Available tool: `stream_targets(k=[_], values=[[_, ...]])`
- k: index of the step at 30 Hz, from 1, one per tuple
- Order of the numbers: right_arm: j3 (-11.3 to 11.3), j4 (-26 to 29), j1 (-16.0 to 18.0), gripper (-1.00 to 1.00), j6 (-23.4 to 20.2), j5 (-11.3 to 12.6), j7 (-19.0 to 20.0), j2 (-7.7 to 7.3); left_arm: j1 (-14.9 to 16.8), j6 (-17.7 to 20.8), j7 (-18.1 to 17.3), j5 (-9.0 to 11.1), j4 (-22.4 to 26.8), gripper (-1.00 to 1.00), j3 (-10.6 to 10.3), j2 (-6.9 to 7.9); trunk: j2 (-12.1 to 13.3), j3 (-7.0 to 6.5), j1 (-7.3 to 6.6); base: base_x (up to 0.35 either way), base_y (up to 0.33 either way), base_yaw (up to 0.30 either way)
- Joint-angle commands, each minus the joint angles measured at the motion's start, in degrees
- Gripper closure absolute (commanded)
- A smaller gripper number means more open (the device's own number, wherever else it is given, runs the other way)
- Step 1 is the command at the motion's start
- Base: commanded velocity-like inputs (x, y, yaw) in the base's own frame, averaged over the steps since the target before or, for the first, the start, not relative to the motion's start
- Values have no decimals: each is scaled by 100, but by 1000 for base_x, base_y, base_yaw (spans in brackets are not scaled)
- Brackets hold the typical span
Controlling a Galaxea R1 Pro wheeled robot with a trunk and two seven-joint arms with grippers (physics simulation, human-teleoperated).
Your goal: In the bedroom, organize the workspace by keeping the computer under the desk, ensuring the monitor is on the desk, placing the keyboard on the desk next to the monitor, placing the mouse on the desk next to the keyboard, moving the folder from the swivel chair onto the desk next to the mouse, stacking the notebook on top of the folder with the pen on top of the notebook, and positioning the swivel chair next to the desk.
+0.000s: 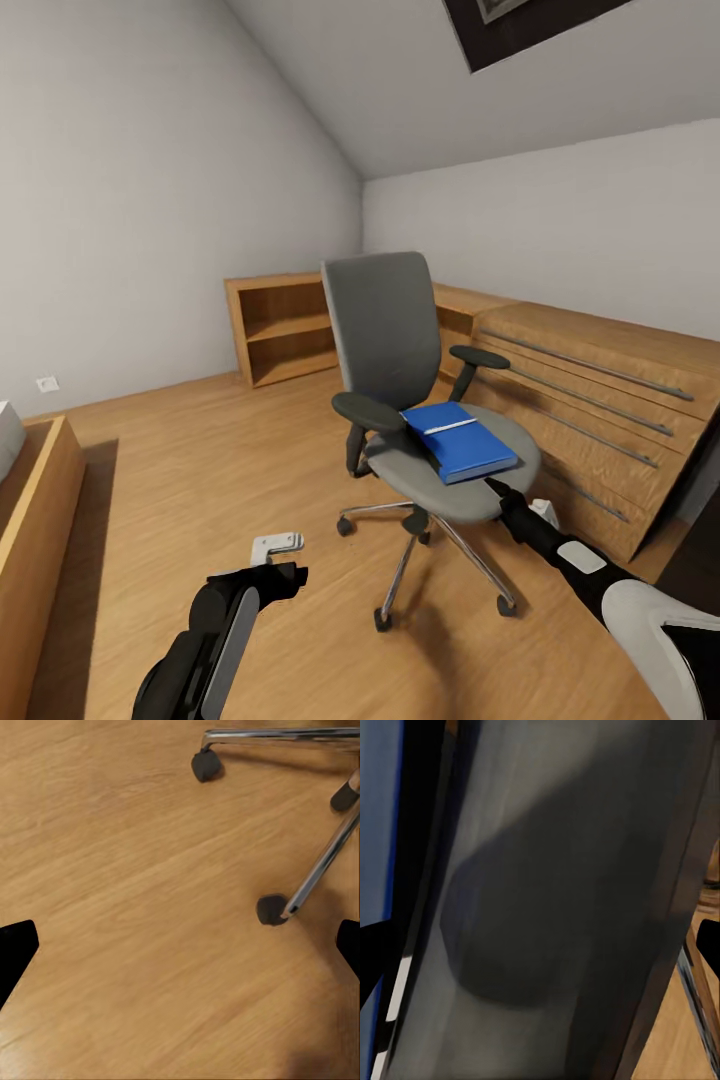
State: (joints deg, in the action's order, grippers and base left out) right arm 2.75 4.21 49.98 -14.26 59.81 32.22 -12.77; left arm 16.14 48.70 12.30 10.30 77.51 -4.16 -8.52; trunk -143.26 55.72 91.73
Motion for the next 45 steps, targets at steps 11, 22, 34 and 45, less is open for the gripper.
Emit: stream_targets(k=[11,22,34,45], values=[[-20,1,8,-100,-42,40,18,2,4,20,62,68,1,-100,-6,0,-2,5,2,167,125,0],[-20,1,9,-100,-41,40,14,2,4,17,53,62,1,-100,-6,-5,-2,5,2,-107,0,0],[-20,1,6,-100,-41,40,13,2,4,18,53,64,1,-100,-6,-3,-2,5,2,-326,-30,0],[-20,0,7,-100,86,40,18,5,4,17,56,66,1,-100,-6,-3,1,-39,-3,-66,-17,0]])
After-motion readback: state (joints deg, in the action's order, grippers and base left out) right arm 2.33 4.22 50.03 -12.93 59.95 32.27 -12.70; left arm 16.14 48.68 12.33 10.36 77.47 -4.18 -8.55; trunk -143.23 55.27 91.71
